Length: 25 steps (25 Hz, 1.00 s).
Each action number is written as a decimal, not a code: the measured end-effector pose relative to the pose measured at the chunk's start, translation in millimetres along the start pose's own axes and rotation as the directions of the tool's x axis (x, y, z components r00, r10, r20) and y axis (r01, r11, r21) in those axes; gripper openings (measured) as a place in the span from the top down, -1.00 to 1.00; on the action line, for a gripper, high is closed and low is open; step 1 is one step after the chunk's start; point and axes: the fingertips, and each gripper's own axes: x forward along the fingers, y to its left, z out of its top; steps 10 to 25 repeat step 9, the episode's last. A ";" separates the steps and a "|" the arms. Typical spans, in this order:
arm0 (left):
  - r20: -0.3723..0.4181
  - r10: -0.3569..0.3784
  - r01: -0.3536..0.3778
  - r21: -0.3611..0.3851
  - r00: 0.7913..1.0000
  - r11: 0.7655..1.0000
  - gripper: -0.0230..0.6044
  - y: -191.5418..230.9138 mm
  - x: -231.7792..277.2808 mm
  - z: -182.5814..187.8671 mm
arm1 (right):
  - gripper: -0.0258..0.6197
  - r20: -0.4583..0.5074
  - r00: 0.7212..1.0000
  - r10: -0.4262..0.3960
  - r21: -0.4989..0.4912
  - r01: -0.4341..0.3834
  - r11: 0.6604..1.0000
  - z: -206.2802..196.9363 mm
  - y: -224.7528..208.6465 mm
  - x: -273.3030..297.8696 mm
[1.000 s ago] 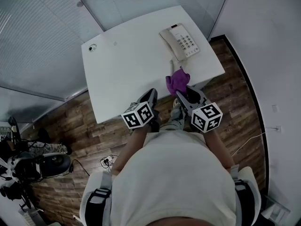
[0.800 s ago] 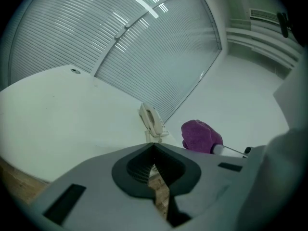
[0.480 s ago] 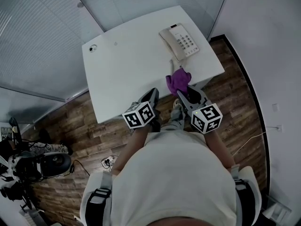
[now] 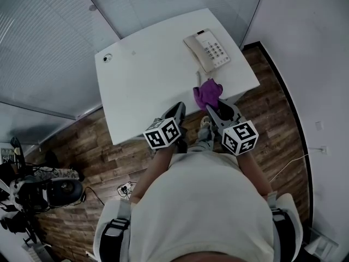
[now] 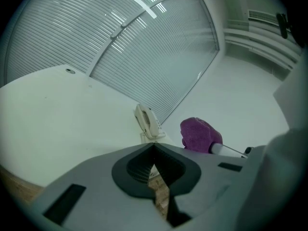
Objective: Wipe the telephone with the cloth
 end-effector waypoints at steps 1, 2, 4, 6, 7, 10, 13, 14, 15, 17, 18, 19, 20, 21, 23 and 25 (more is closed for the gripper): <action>0.000 0.000 0.000 0.000 1.000 1.000 0.86 -0.1 -0.2 0.2 | 0.53 0.001 1.000 -0.002 0.000 0.002 1.000 0.3 -0.3 -0.4; 0.000 0.000 0.000 0.000 1.000 1.000 0.86 -0.1 -0.6 0.4 | 0.53 0.001 1.000 -0.004 0.000 0.004 1.000 0.6 -0.4 -0.7; 0.001 -0.001 0.001 -0.002 1.000 1.000 0.86 0.1 -1.0 1.3 | 0.53 0.001 1.000 -0.007 -0.002 0.007 1.000 0.8 -0.5 -0.4; 0.002 -0.002 0.002 -0.005 1.000 1.000 0.86 0.5 -1.0 1.7 | 0.53 0.001 1.000 -0.008 -0.005 0.008 1.000 0.7 -0.8 0.0; 0.003 -0.002 0.002 -0.006 1.000 1.000 0.86 0.4 -0.9 1.6 | 0.53 0.001 1.000 -0.008 -0.006 0.008 1.000 0.4 -1.1 0.0; 0.004 -0.004 0.004 -0.009 1.000 1.000 0.86 0.1 -0.8 1.3 | 0.53 0.002 1.000 -0.008 -0.006 0.008 1.000 -0.4 -1.6 -0.2; 0.004 -0.004 0.004 -0.009 1.000 1.000 0.86 0.1 -0.8 1.3 | 0.53 0.002 1.000 -0.008 -0.006 0.008 1.000 -0.4 -1.6 -0.2; 0.004 -0.004 0.004 -0.009 1.000 1.000 0.86 0.1 -0.8 1.3 | 0.53 0.002 1.000 -0.008 -0.006 0.008 1.000 -0.4 -1.6 -0.2; 0.004 -0.004 0.004 -0.009 1.000 1.000 0.86 0.1 -0.8 1.3 | 0.53 0.002 1.000 -0.008 -0.006 0.008 1.000 -0.4 -1.6 -0.2; 0.004 -0.004 0.004 -0.009 1.000 1.000 0.86 0.1 -0.8 1.3 | 0.53 0.002 1.000 -0.008 -0.006 0.008 1.000 -0.4 -1.6 -0.2; 0.004 -0.004 0.004 -0.009 1.000 1.000 0.86 0.1 -0.8 1.3 | 0.53 0.002 1.000 -0.008 -0.006 0.008 1.000 -0.4 -1.6 -0.2; 0.004 -0.004 0.004 -0.009 1.000 1.000 0.86 0.1 -0.8 1.3 | 0.53 0.002 1.000 -0.008 -0.006 0.008 1.000 -0.4 -1.6 -0.2; 0.004 -0.004 0.004 -0.009 1.000 1.000 0.86 0.1 -0.8 1.3 | 0.53 0.002 1.000 -0.008 -0.006 0.008 1.000 -0.4 -1.6 -0.2; 0.004 -0.004 0.004 -0.009 1.000 1.000 0.86 0.1 -0.8 1.3 | 0.53 0.002 1.000 -0.008 -0.006 0.008 1.000 -0.4 -1.6 -0.2; 0.004 -0.004 0.004 -0.009 1.000 1.000 0.86 0.1 -0.8 1.3 | 0.53 0.002 1.000 -0.008 -0.006 0.008 1.000 -0.4 -1.6 -0.2; 0.004 -0.004 0.004 -0.009 1.000 1.000 0.86 0.1 -0.8 1.3 | 0.53 0.002 1.000 -0.008 -0.006 0.008 1.000 -0.4 -1.6 -0.2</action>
